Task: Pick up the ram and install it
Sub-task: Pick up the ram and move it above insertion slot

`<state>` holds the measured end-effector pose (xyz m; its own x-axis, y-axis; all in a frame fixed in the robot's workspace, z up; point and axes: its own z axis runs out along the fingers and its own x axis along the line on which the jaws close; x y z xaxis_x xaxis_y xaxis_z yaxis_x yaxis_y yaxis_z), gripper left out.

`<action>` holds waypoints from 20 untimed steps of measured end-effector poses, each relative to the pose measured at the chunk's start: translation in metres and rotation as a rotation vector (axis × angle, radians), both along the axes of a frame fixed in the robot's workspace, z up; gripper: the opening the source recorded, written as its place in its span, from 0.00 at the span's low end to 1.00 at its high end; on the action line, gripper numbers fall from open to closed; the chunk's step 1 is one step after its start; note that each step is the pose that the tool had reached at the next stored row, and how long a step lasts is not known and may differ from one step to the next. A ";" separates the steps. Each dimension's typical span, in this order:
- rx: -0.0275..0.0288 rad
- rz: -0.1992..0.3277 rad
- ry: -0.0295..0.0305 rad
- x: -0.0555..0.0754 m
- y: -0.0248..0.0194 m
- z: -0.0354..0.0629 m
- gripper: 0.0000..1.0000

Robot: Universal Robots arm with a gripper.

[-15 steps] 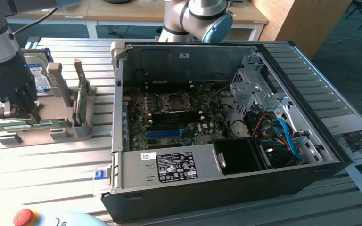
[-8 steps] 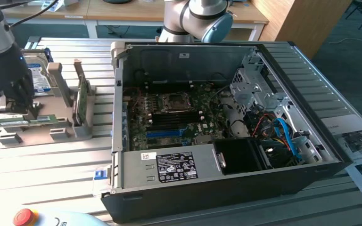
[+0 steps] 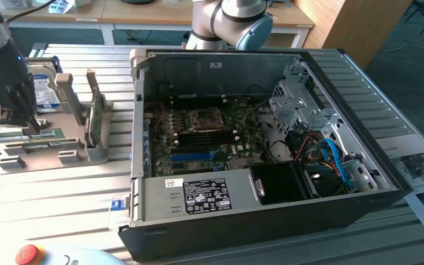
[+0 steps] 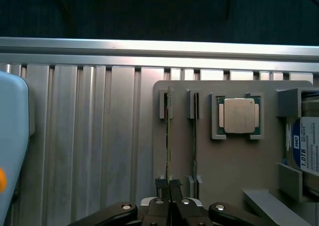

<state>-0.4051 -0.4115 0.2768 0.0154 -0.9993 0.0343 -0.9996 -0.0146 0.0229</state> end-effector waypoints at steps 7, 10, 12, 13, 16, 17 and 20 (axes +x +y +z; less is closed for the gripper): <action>-0.0001 0.000 0.0000 0.000 0.0000 0.0177 0.12; 0.0000 0.000 0.0000 0.000 0.0000 0.0256 0.12; 0.0000 0.000 -0.0001 0.000 0.0000 0.0304 0.12; 0.0000 0.000 0.0000 0.000 0.0000 0.0327 0.12; 0.0000 0.000 0.0000 0.000 0.0000 0.0395 0.12; 0.0000 0.000 0.0000 0.000 0.0000 0.0417 0.12; 0.0000 0.000 0.0000 0.000 0.0000 0.0485 0.12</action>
<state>-0.4050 -0.4115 0.3253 0.0154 -0.9993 0.0343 -0.9996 -0.0146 0.0230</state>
